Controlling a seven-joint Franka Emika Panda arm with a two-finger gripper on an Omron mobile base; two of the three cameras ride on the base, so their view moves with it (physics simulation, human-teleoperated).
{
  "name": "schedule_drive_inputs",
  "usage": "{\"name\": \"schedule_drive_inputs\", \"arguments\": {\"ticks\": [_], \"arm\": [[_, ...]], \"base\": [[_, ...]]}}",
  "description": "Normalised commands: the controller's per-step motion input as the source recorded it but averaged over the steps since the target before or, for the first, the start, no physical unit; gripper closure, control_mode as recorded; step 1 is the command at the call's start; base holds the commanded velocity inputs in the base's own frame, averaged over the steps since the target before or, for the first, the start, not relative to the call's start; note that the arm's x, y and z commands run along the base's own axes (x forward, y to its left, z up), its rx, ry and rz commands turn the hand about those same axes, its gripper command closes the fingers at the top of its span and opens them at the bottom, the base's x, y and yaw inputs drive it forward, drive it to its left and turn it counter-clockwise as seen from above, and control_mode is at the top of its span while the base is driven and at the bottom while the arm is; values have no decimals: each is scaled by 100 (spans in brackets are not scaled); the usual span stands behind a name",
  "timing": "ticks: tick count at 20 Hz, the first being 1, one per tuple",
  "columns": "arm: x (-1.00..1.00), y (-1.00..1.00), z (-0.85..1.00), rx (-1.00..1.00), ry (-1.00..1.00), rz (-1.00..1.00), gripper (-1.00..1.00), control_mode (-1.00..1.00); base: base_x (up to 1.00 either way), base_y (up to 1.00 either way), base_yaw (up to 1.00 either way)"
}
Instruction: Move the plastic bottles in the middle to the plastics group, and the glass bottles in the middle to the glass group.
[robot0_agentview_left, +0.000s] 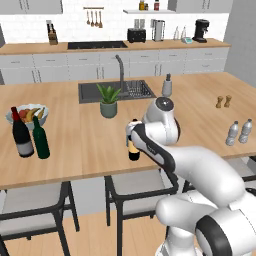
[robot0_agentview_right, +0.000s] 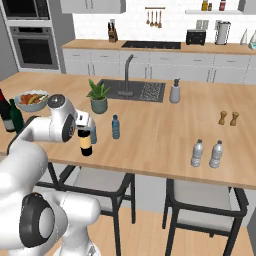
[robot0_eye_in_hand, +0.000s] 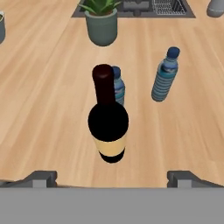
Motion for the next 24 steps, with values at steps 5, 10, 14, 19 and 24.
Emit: {"name": "schedule_drive_inputs", "arguments": {"ticks": [5,10,14,19,24], "arm": [[6,1,-13,0,0,0,-100,-100],[10,7,-18,0,0,0,-100,-100],[11,6,-18,0,0,0,-100,-100],[29,0,-1,0,0,0,-100,-100],[25,0,-2,0,0,0,-100,-100]], "base": [[0,0,0],[0,0,0],[0,0,0],[0,0,0],[0,0,0]]}}
